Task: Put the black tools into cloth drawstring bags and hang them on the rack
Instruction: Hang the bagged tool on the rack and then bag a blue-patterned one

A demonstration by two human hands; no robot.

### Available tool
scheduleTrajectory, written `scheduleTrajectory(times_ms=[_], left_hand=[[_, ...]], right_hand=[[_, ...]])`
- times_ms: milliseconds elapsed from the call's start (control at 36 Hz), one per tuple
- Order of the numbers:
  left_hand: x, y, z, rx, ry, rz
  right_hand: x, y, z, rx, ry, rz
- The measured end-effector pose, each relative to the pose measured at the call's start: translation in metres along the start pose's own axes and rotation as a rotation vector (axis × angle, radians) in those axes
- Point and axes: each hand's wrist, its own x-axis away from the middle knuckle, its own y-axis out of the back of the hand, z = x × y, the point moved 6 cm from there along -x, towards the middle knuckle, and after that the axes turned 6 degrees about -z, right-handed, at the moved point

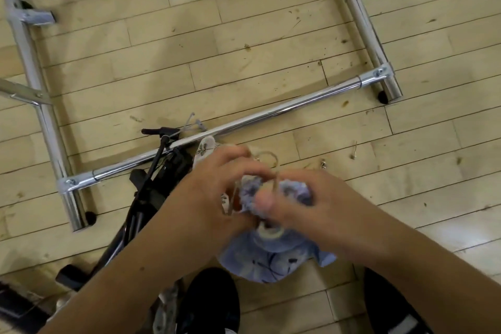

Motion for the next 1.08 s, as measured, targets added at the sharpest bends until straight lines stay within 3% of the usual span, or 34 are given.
scheduleTrajectory(times_ms=[56, 111, 194, 278, 361, 417, 444, 500, 528, 556, 583, 639, 694, 722, 806, 944, 1000, 1083], left_hand=[[0.003, 0.005, 0.003, -0.01, 0.012, -0.076], [0.007, 0.014, 0.008, -0.03, 0.05, -0.179], [0.017, 0.021, 0.011, -0.043, 0.127, -0.217], [0.024, 0.014, 0.001, -0.012, 0.208, -0.139], [0.028, 0.021, 0.004, -0.039, 0.294, -0.264], [0.032, 0.033, 0.02, -0.063, 0.389, -0.358], [0.032, 0.036, 0.027, -0.083, 0.41, -0.374], [0.034, 0.034, 0.036, -0.108, 0.449, -0.357], [0.034, 0.03, 0.036, -0.101, 0.471, -0.33], [0.035, 0.024, 0.036, -0.087, 0.479, -0.297], [0.035, 0.018, 0.033, -0.068, 0.475, -0.261], [0.034, 0.01, 0.029, -0.039, 0.454, -0.175], [0.035, 0.003, 0.025, 0.005, 0.455, -0.083], [0.036, -0.002, 0.024, 0.026, 0.462, -0.035], [0.042, -0.017, 0.021, 0.082, 0.477, 0.086], [0.05, -0.02, 0.029, 0.189, 0.567, 0.052], [0.05, -0.017, 0.039, 0.231, 0.629, -0.015], [0.048, -0.014, 0.045, 0.242, 0.624, -0.089]], right_hand=[[0.013, -0.001, -0.001, 0.088, 0.071, -0.071], [0.01, 0.006, -0.005, 0.202, 0.122, -0.249], [0.007, 0.035, -0.005, 0.161, 0.068, -0.489], [0.007, 0.047, -0.012, 0.156, 0.042, -0.553], [0.007, 0.053, -0.024, 0.355, 0.031, -0.575], [0.007, 0.06, -0.039, 0.435, -0.118, -0.441], [0.008, 0.061, -0.05, 0.381, -0.244, -0.293], [0.016, 0.052, -0.063, 0.035, -0.455, 0.085], [0.019, 0.049, -0.066, -0.14, -0.494, 0.203], [0.017, 0.053, -0.069, -0.258, -0.499, 0.209], [0.013, 0.062, -0.077, -0.306, -0.495, 0.111], [0.003, 0.099, -0.106, -0.212, -0.508, -0.344], [0.001, 0.132, -0.129, 0.091, -0.555, -0.729], [-0.002, 0.14, -0.134, 0.22, -0.563, -0.802], [-0.02, 0.143, -0.149, 0.348, -0.511, -0.815], [-0.035, 0.13, -0.142, 0.565, -0.377, -0.793], [-0.03, 0.12, -0.132, 0.449, -0.34, -0.786], [-0.019, 0.086, -0.087, 0.028, -0.159, -0.681]])
